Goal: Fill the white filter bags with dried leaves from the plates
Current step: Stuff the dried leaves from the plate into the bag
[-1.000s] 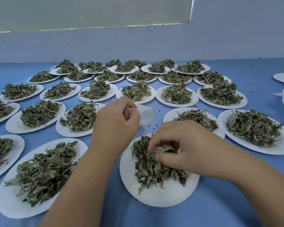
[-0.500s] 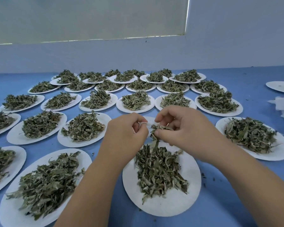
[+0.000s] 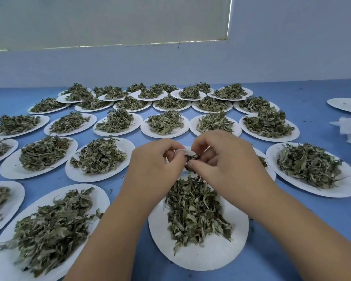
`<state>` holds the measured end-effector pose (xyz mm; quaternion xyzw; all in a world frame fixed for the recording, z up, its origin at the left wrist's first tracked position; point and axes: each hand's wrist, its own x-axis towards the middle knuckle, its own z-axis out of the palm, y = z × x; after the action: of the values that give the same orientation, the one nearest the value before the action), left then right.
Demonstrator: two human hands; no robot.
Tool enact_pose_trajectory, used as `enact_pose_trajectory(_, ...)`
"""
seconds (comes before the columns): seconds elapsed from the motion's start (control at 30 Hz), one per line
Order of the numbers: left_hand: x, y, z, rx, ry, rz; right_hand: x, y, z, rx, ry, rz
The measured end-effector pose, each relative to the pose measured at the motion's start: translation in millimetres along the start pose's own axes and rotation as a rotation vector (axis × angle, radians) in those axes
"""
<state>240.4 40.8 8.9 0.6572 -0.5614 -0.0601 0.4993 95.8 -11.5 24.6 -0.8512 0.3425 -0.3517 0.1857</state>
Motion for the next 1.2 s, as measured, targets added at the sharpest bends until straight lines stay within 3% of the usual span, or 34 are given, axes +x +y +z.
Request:
enact_pose_trajectory(0.33,-1,1,1,-0.081,-0.016,-0.054,-1,4,1,-0.047,-0.034,-0.105)
enact_pose_trajectory(0.57,0,-1,1,-0.144,0.052,-0.105,-2,11,-16,0.229,0.117,0.015)
enact_pose_trajectory(0.8,2,0,1,-0.126,0.075,-0.129,-6,10,-4,0.026,-0.158,0.163)
enact_pose_trajectory(1.0,1,0,1,-0.133,0.07,-0.126,-7,9,1,0.256,-0.026,0.189)
enact_pose_trajectory(1.2,1,-2,2,-0.129,0.059,-0.115,-9,10,1,0.397,0.068,0.093)
